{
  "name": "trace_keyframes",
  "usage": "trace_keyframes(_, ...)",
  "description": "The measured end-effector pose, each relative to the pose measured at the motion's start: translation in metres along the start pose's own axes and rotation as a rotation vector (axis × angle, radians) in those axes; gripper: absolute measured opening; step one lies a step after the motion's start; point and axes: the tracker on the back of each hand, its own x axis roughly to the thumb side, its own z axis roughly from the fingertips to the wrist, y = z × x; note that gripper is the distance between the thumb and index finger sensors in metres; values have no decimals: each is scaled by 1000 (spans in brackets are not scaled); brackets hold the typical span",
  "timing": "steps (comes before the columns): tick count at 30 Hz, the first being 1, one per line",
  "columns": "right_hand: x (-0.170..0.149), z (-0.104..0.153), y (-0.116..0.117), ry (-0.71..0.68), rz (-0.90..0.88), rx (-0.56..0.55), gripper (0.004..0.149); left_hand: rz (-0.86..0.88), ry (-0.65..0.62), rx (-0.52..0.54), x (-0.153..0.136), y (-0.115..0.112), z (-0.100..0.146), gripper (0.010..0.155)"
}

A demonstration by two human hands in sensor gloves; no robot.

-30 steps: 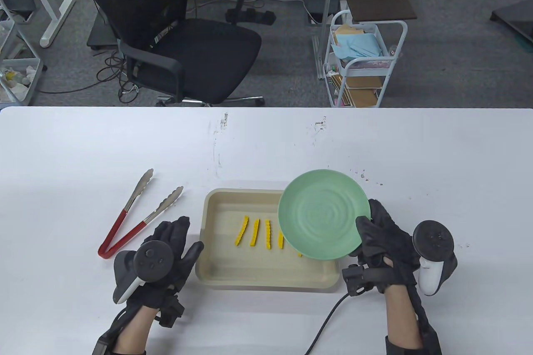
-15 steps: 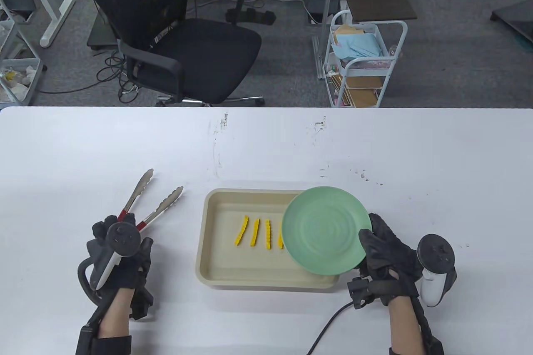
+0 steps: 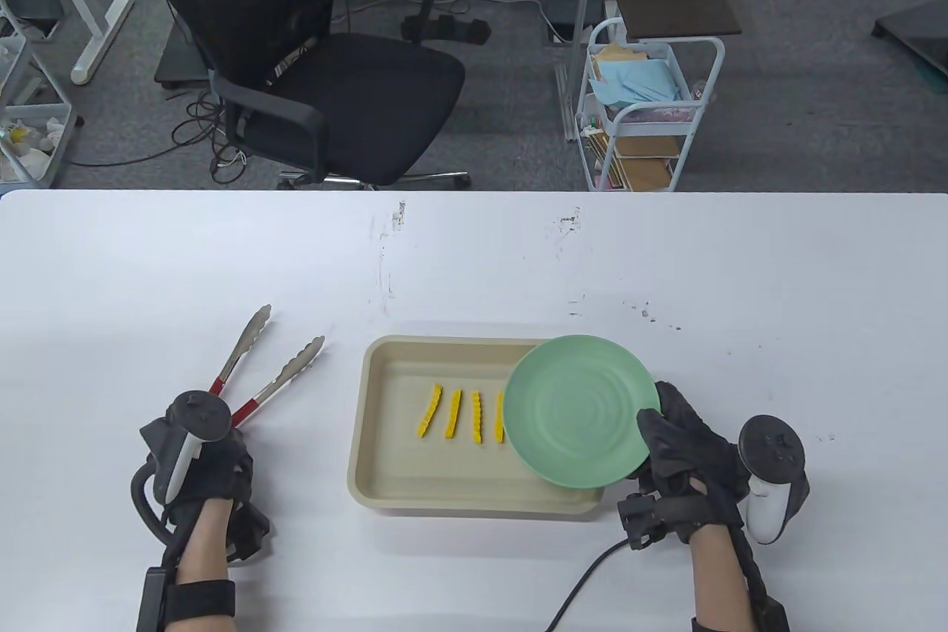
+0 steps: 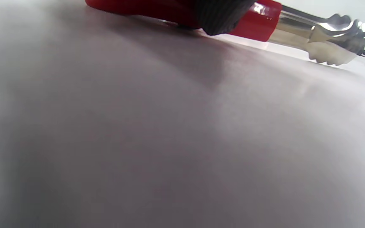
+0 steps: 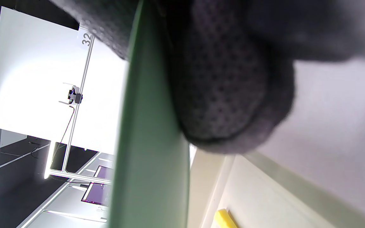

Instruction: Hold plate and receive fries gripped by tongs from baking tray

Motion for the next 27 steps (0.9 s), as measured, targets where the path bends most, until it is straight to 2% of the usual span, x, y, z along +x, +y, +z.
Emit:
trace_keyframes(4, 0, 0, 1, 2, 2, -1, 60, -25, -45, 32, 6, 5, 8, 46)
trace_keyframes(9, -1, -1, 0, 6, -2, -1, 60, 18, -171, 132, 17, 21, 28, 44)
trace_keyframes(11, 0, -1, 0, 8, -7, 1, 60, 181, -281, 96, 15, 25, 34, 43)
trace_keyframes(13, 0, -2, 0, 10, -10, 4, 60, 516, -453, -80, 13, 25, 39, 43)
trace_keyframes(15, 0, -1, 0, 11, -10, 4, 60, 684, -552, -177, 17, 26, 43, 43)
trace_keyframes(16, 0, -1, 0, 10, -11, 3, 60, 706, -589, -195, 20, 27, 46, 44)
trace_keyframes(18, 1, 0, 0, 3, -12, 1, 60, 698, -661, -176, 34, 34, 57, 45)
trace_keyframes(20, 2, 0, -1, -2, -15, 1, 60, 638, -703, -134, 47, 40, 69, 58)
trace_keyframes(25, 4, 1, -1, -15, -22, 6, 60, 371, -769, -89, 86, 48, 103, 91)
trace_keyframes(27, 4, 1, -2, -16, -27, 5, 60, 236, -749, -69, 97, 48, 114, 96)
